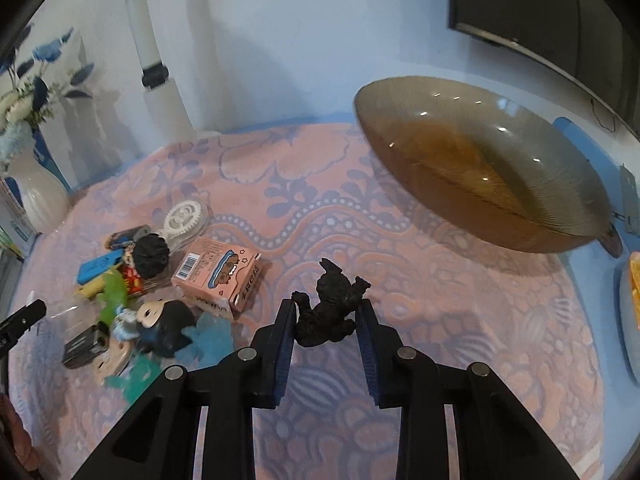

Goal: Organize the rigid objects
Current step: 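Grasp the white USB charger with the left tool while the right tool grasps the black toy animal, then carry both items to the brown glass bowl and release them inside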

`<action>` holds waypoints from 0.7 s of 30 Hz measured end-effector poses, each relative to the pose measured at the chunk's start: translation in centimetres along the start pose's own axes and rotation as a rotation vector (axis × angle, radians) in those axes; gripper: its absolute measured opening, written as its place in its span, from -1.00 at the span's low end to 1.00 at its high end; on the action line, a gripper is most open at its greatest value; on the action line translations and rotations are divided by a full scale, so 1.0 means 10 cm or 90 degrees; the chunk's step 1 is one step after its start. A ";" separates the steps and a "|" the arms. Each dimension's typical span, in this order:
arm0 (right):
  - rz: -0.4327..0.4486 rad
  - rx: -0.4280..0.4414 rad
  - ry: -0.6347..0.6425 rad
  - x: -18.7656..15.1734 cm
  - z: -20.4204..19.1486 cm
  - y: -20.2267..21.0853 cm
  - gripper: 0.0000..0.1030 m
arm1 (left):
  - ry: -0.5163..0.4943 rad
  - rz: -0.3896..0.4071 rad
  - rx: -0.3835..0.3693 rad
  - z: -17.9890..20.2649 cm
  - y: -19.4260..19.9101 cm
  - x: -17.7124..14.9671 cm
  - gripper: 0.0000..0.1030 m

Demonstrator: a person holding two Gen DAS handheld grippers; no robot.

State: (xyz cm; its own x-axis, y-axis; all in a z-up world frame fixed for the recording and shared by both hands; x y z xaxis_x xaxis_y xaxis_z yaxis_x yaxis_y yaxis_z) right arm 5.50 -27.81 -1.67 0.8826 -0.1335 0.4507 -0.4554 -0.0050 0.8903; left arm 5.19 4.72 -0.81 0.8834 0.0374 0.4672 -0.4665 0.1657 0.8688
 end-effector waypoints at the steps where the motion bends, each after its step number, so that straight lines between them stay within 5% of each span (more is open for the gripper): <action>1: 0.006 0.001 -0.003 -0.03 0.04 0.07 -0.42 | -0.007 0.005 -0.002 0.06 0.05 0.00 -0.39; 12: 0.109 0.007 -0.042 0.01 0.62 0.99 -0.42 | -0.151 0.077 -0.044 1.31 0.66 0.28 -0.39; 21: 0.140 -0.043 -0.096 0.54 1.37 1.16 -0.42 | -0.256 0.072 -0.192 3.04 0.54 0.88 -0.39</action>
State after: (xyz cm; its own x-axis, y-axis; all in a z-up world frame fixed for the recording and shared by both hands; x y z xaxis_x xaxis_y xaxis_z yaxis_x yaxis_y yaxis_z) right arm 3.37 -42.21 10.24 0.7335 -0.2695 0.6240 -0.6217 0.1053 0.7762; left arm 9.07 -23.99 12.92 0.7132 -0.3003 0.6334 -0.4725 0.4616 0.7508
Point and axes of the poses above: each gripper's, at about its wrist camera, not at the fingertips, and y roughly against the way its jaws point, z to its right, x to its top, the point moved 7 cm from there along -y, roughly the way its jaws point, and after that the axes turned 12 degrees about -z, right-handed, at the moved point
